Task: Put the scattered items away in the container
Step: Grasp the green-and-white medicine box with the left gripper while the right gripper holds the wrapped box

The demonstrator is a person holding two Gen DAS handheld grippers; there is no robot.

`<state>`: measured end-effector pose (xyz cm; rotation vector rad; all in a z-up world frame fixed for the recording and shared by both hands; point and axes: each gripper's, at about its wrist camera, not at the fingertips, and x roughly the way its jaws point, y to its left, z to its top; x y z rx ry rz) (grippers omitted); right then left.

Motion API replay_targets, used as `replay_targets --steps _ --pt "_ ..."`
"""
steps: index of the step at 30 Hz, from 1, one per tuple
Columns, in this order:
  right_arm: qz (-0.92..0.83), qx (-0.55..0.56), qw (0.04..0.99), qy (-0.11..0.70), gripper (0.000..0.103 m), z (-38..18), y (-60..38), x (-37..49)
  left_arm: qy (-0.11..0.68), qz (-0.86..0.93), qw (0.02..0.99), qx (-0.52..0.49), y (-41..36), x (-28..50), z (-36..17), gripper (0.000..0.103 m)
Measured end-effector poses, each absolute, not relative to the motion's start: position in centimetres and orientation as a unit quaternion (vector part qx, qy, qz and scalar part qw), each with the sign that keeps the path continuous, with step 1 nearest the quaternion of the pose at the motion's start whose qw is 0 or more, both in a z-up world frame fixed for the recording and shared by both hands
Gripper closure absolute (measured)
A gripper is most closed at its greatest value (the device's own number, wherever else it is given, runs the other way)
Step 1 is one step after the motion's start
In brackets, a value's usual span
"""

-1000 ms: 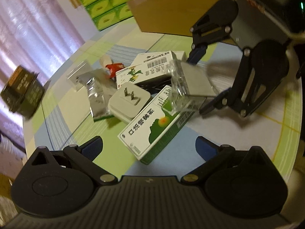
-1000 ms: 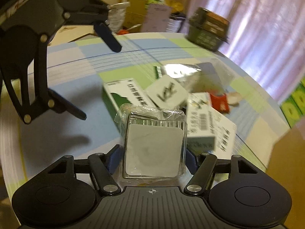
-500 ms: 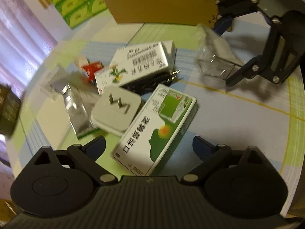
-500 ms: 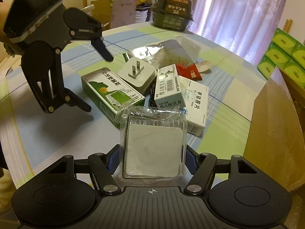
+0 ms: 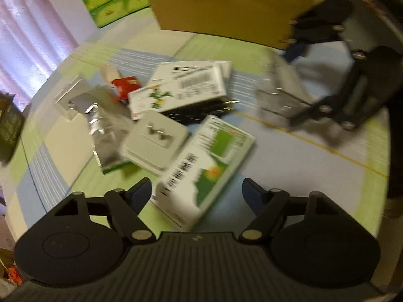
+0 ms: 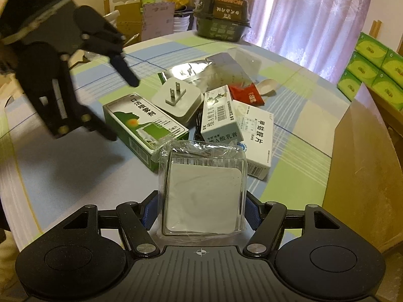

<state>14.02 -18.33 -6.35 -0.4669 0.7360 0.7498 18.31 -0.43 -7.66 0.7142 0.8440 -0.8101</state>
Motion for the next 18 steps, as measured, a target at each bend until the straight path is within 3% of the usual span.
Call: replay_targets --steps 6,8,12,18 --pt "0.345 -0.214 0.844 0.351 0.033 -6.4 -18.7 14.3 0.413 -0.389 0.755 0.33 -1.2 20.2 -9.5 0.023" --pt "0.346 -0.212 0.844 0.351 0.033 -6.3 -18.7 14.3 0.427 -0.384 0.754 0.32 -0.9 19.9 -9.5 0.025" --pt "0.345 -0.207 0.845 0.351 0.033 -6.3 -18.7 14.4 0.467 -0.373 0.748 0.288 -0.5 18.0 -8.7 0.038" --pt "0.337 -0.197 0.851 0.35 0.033 -6.1 -18.8 14.4 0.475 -0.348 0.771 0.243 -1.0 15.6 -7.7 0.038"
